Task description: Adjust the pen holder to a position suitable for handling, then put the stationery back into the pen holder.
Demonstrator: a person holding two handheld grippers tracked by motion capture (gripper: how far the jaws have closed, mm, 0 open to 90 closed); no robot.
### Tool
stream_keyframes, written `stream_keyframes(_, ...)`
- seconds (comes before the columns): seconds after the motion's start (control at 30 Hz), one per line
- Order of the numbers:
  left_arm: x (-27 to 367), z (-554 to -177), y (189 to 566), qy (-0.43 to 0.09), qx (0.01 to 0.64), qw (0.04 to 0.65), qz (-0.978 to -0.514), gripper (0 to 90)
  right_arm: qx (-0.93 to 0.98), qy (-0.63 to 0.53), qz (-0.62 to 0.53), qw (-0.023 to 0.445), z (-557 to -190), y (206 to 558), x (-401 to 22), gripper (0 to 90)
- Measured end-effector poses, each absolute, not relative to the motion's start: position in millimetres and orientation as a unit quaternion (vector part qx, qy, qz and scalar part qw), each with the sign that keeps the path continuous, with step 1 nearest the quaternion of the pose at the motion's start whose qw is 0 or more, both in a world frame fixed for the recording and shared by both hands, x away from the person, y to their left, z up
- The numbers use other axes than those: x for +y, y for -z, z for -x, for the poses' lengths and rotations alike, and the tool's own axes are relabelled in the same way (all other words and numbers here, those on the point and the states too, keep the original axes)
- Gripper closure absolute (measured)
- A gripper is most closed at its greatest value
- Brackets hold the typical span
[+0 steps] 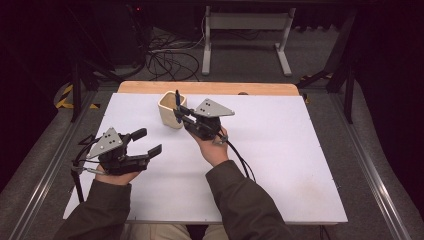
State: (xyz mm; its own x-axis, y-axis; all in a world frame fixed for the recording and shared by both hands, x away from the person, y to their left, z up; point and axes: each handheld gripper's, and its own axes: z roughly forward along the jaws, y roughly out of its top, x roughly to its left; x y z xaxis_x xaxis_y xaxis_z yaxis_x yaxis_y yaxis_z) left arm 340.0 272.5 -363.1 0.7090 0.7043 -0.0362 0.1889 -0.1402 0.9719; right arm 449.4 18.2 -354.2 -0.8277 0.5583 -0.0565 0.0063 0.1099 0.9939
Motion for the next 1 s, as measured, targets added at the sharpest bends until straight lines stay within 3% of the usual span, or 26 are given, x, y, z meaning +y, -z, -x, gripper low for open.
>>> stream_keyframes(1.0, 276, -341, 362, -0.219, 0.308, 0.585, -0.717, 21.6, 0.705, -0.641, -0.2, 0.227, -488, 348, 41, 79.7)
